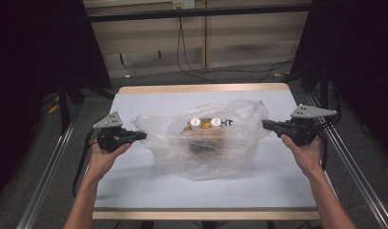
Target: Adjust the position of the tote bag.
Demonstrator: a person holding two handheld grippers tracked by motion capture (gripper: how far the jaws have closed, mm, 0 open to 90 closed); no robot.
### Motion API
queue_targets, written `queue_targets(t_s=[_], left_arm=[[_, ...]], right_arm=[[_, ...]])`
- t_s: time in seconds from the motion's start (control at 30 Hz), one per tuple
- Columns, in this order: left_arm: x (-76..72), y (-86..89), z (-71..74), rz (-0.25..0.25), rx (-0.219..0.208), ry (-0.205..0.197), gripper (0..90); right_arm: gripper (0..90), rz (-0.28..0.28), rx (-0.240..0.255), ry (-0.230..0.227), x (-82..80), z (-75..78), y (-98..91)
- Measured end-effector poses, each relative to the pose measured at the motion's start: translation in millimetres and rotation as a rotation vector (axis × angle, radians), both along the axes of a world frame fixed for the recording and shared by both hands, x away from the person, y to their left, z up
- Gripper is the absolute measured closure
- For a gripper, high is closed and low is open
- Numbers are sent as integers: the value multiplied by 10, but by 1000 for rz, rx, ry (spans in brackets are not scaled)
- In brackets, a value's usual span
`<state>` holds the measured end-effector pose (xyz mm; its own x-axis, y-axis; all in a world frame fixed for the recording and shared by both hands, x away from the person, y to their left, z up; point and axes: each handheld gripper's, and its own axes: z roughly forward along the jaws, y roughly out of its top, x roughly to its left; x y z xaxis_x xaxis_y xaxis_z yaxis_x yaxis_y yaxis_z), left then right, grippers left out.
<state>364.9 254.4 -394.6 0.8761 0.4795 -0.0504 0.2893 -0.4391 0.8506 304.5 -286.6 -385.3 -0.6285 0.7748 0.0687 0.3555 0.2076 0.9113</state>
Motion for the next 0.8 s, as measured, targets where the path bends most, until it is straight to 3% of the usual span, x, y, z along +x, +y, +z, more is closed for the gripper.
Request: queue_targets(t_s=[0.4, 0.5, 0.8], left_arm=[[40, -61, -147, -20, 74, 48, 900], [62, -82, -222, -18, 123, 58, 900], [104, -108, -386, -14, 143, 103, 900]], right_arm=[[900, 31, -82, 85, 54, -196, 17], [900, 24, -116, 111, 69, -257, 40], [900, 30, -146, 167, 120, -464, 56]])
